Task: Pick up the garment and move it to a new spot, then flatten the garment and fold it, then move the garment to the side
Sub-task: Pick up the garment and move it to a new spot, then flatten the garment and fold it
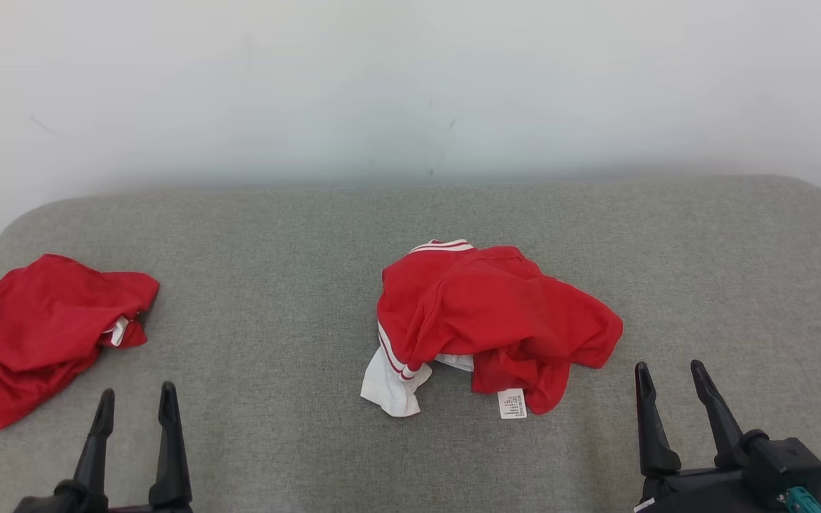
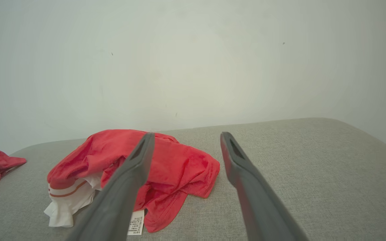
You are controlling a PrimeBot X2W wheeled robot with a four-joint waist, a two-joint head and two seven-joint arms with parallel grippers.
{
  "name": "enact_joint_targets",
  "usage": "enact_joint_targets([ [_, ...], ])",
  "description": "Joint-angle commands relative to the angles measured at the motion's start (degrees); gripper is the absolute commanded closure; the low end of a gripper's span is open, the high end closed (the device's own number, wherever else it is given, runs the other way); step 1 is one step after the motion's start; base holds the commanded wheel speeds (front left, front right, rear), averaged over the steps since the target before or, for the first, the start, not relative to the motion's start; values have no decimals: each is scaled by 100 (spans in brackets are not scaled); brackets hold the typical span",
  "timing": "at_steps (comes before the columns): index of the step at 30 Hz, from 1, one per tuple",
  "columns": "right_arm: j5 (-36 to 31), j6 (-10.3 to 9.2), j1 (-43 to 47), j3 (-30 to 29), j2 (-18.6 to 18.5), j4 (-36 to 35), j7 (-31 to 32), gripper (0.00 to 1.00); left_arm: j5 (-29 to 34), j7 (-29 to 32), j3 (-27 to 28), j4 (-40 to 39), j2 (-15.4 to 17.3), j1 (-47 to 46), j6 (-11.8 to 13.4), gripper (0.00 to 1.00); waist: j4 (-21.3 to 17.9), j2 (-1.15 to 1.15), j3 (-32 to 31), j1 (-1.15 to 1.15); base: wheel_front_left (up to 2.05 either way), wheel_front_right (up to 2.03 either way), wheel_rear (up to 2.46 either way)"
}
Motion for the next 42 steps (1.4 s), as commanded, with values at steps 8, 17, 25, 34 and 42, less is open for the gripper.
enact_joint_targets([
  [8,37,17,60,10,-10,63,-6,0,314,-19,155,117,-152,229,-161,0,-17,0,11,1,0,0,0],
  [17,50,17,86,-1,-10,82,-6,0,509,-19,207,199,-209,247,-228,0,2,0,38,1,0,0,0],
  [25,48,17,91,7,-10,107,-6,0,607,-19,176,223,-180,261,-256,0,-2,0,48,1,0,0,0],
  [34,-27,17,80,-9,-10,119,-2,0,635,-19,211,251,-133,270,-237,0,-11,0,41,1,0,0,0],
  [42,-48,17,100,-31,-10,91,35,0,602,62,185,190,-138,304,-138,0,-19,0,49,1,0,0,0],
])
